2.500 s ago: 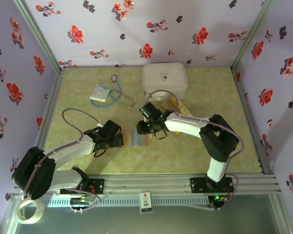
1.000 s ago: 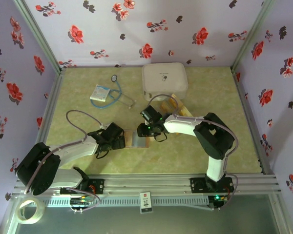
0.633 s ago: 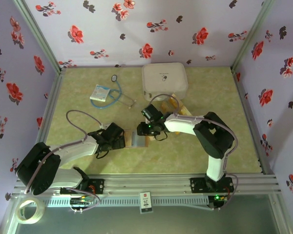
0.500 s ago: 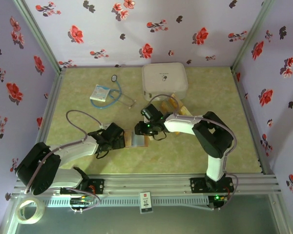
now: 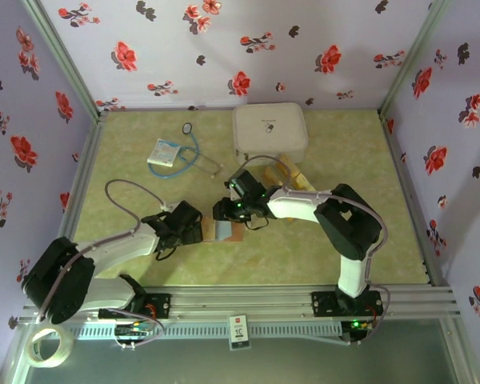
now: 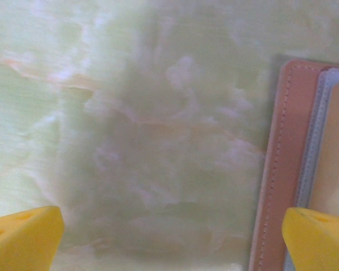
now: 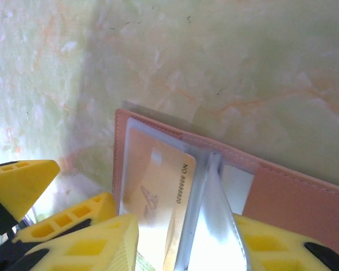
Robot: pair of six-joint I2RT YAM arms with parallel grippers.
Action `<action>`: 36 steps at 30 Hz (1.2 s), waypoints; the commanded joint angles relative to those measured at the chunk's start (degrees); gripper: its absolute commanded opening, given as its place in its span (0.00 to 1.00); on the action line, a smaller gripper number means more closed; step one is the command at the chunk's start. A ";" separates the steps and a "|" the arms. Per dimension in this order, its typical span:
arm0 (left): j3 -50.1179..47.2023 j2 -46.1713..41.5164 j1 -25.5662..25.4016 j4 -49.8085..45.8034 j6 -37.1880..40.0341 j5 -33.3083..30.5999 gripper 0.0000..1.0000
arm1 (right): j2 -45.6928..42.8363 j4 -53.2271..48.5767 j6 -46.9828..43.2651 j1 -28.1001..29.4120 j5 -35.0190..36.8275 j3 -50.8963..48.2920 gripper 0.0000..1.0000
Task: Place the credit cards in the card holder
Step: Flip over the card slot in the card holder.
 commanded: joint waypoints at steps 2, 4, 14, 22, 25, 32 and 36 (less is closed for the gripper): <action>2.42 -6.35 3.65 -6.09 0.54 -4.49 1.00 | -0.47 0.54 1.42 1.76 -1.15 2.04 0.39; 2.96 -9.06 5.42 -7.18 1.13 -4.66 1.00 | 0.37 0.53 1.82 2.58 -1.01 3.29 0.39; 4.44 -12.62 8.78 -9.56 3.21 -4.18 1.00 | 9.41 2.29 4.41 5.25 -0.70 10.69 0.40; 3.43 -12.68 8.84 -9.15 3.18 -3.53 1.00 | 9.88 1.58 3.44 5.11 -1.52 12.09 0.40; 3.18 -12.41 8.82 -8.35 3.54 -2.63 1.00 | 7.14 0.37 2.47 4.46 -1.20 11.77 0.40; 2.55 -11.30 7.61 -4.60 4.55 1.46 1.00 | -1.40 -7.29 -2.71 1.94 4.83 7.69 0.41; 2.58 -9.42 4.80 -2.58 4.02 1.66 1.00 | -6.03 -12.80 -6.33 1.25 10.41 4.47 0.41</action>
